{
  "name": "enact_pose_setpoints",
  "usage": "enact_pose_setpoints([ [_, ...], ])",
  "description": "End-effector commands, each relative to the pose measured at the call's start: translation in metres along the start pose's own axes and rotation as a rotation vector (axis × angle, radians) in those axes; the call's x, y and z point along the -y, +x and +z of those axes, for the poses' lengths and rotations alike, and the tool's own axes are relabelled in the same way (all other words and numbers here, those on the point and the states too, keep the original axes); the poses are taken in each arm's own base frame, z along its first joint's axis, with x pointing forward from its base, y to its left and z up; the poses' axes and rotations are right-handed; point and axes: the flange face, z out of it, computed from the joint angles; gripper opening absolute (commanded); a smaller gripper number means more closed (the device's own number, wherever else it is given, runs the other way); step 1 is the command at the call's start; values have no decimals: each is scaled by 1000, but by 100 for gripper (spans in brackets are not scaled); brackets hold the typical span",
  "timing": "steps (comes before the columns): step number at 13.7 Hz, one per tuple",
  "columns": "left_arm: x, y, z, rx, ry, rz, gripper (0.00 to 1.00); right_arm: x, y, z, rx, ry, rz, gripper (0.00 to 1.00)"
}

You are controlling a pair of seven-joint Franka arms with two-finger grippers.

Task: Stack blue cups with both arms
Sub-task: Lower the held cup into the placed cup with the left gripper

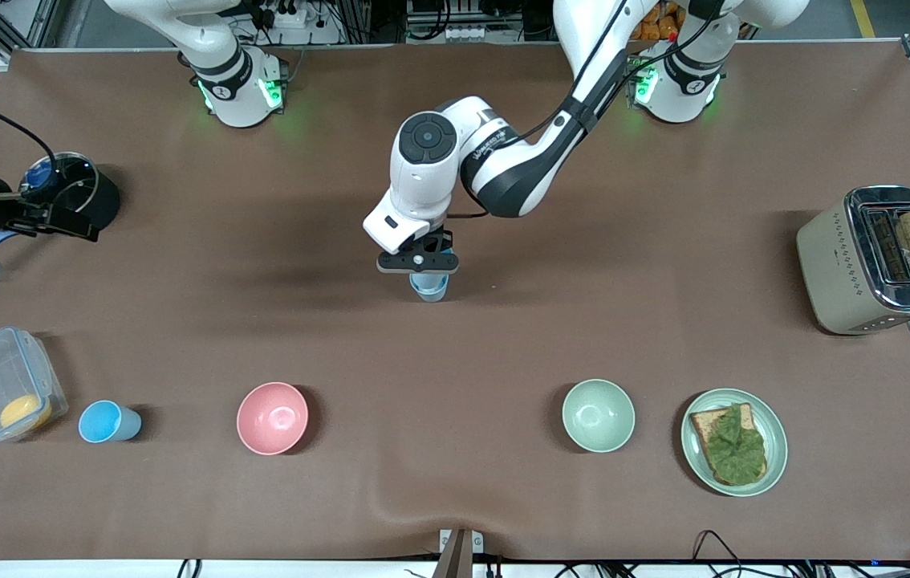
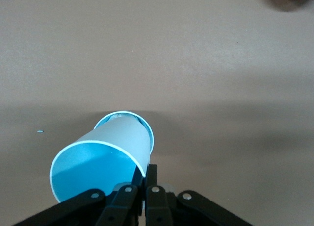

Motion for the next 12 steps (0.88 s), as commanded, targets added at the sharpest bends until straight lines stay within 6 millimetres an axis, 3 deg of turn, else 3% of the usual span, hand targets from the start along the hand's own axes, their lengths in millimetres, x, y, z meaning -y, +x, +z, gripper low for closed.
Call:
enact_pose_setpoints([
  [1, -3, 3, -1, -2, -17, -16, 0, -1, -4, -4, 0, -13, 0, 100],
  [12, -3, 3, -1, -2, -15, -16, 17, -1, -4, -4, 0, -13, 0, 100],
])
